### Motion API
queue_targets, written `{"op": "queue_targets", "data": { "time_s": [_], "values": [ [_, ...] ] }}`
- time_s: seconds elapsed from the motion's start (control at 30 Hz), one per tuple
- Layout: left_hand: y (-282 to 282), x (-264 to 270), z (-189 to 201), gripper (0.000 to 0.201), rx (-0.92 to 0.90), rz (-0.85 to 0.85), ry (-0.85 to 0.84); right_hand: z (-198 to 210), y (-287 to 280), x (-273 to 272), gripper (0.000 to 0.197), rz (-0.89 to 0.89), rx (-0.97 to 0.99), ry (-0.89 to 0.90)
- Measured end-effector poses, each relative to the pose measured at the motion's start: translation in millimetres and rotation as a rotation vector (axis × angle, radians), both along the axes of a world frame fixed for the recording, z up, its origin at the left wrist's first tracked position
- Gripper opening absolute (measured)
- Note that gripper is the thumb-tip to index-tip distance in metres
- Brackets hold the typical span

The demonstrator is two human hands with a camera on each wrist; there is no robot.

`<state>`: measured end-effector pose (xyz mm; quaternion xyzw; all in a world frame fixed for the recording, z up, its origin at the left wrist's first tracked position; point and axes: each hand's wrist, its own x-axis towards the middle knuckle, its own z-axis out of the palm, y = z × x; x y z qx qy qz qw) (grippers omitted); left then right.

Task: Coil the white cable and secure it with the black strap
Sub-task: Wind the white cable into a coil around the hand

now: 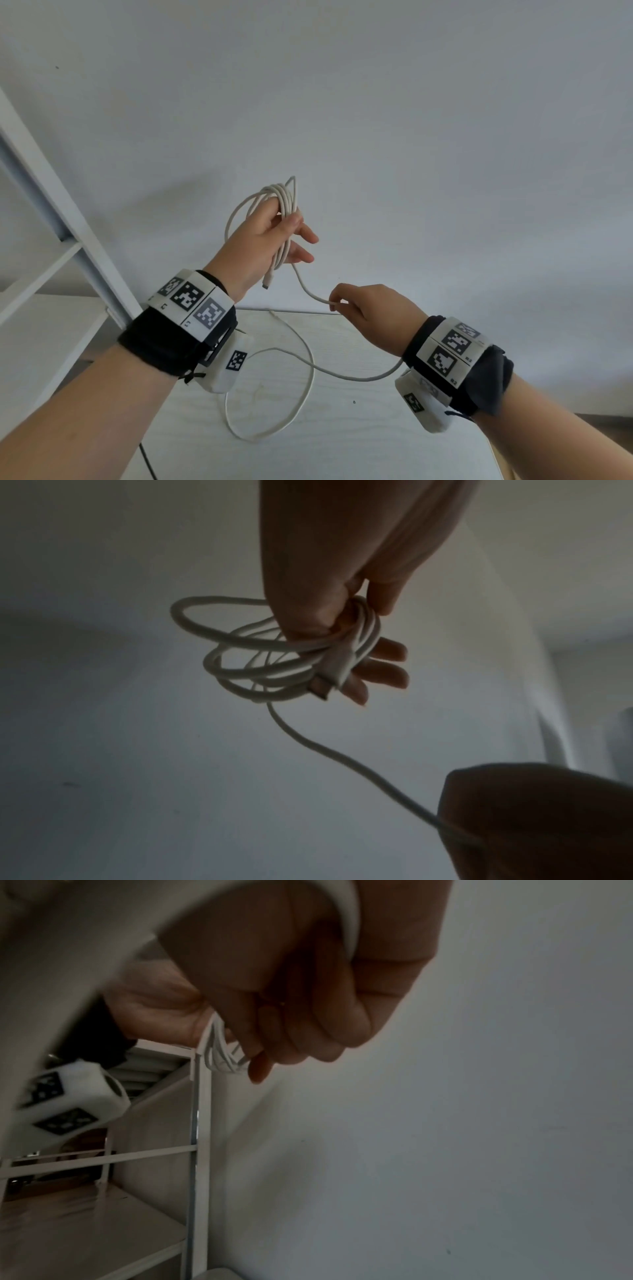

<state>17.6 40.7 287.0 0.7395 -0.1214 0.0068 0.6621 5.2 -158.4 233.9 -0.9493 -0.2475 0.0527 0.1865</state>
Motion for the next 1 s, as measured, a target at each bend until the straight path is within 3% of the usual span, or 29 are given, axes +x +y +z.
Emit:
{"op": "queue_targets", "data": {
  "time_s": [0.23, 0.57, 0.77, 1.0],
  "values": [
    [-6.5, 1.6, -4.9, 0.012, 0.113, -0.040, -0.008, 15.3, 13.7, -14.7, 0.024, 0.129, -0.067, -0.100],
    [-15.2, -3.1, -15.0, 0.024, 0.320, -0.157, -0.006, 48.6, 19.1, -19.7, 0.025, 0.195, -0.010, -0.233],
    [-15.8, -8.5, -21.2, 0.021, 0.306, -0.242, 0.036, 67.6, 11.9, -10.7, 0.023, 0.159, 0.033, -0.250],
    [-20.0, -14.2, -19.2, 0.028, 0.257, -0.222, 0.077, 67.1, 12.1, -5.5, 0.020, 0.145, 0.063, -0.262]
  ]
}}
